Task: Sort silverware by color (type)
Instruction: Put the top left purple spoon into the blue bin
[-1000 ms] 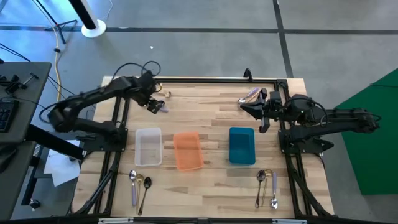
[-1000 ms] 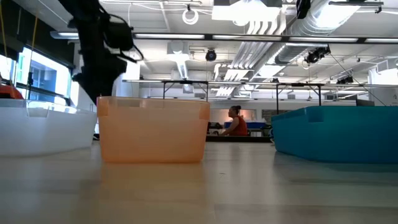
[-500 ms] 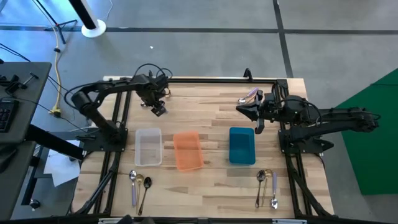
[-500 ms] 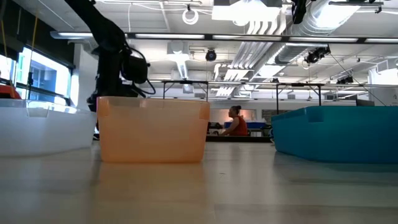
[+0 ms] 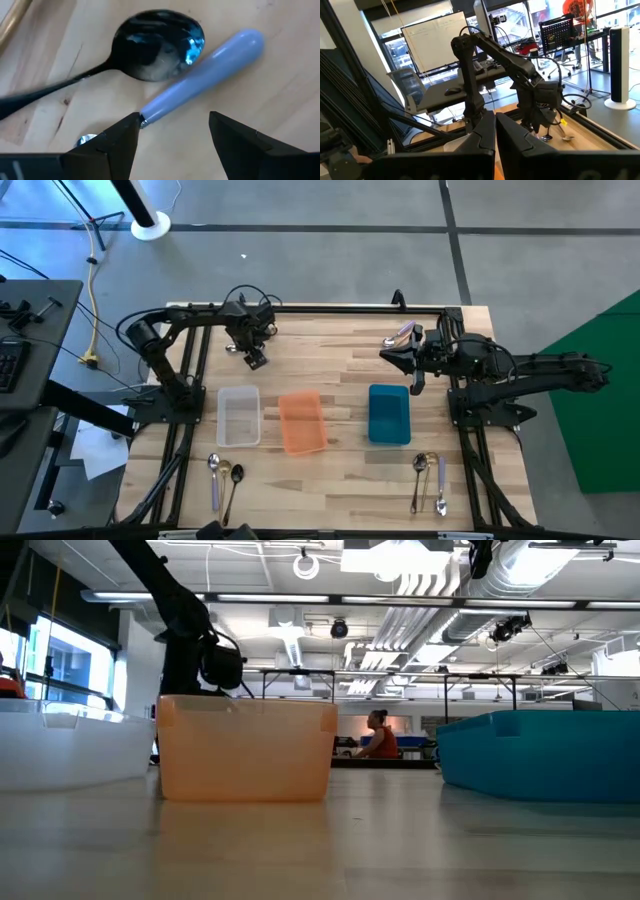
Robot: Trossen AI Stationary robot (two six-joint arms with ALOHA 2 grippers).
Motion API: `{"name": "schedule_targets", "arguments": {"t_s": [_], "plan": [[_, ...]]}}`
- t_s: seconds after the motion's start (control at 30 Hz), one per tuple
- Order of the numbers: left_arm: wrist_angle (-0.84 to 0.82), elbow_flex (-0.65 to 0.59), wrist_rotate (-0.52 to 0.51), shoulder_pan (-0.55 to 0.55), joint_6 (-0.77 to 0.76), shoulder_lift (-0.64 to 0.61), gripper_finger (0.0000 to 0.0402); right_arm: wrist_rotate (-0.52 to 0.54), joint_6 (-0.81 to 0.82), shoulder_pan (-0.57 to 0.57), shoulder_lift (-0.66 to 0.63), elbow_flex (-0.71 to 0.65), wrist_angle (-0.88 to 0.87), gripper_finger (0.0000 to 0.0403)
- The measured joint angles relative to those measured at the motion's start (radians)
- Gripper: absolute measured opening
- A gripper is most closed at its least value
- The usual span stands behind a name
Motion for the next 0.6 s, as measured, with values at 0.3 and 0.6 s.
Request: {"name": "schedule_targets", "arguments": {"t_s": [0.3, 0.6], "plan": [[0.054, -0.004, -0.003, 0.002, 0.031, 0.009, 0.0229, 0.000, 0.000, 0.000, 0.000, 0.000, 0.000, 0.0000], [0.029, -0.005, -0.005, 0.003, 0.054, 0.009, 0.0226, 0.000, 0.000, 0.000, 0.000, 0.000, 0.000, 0.0000]]}}
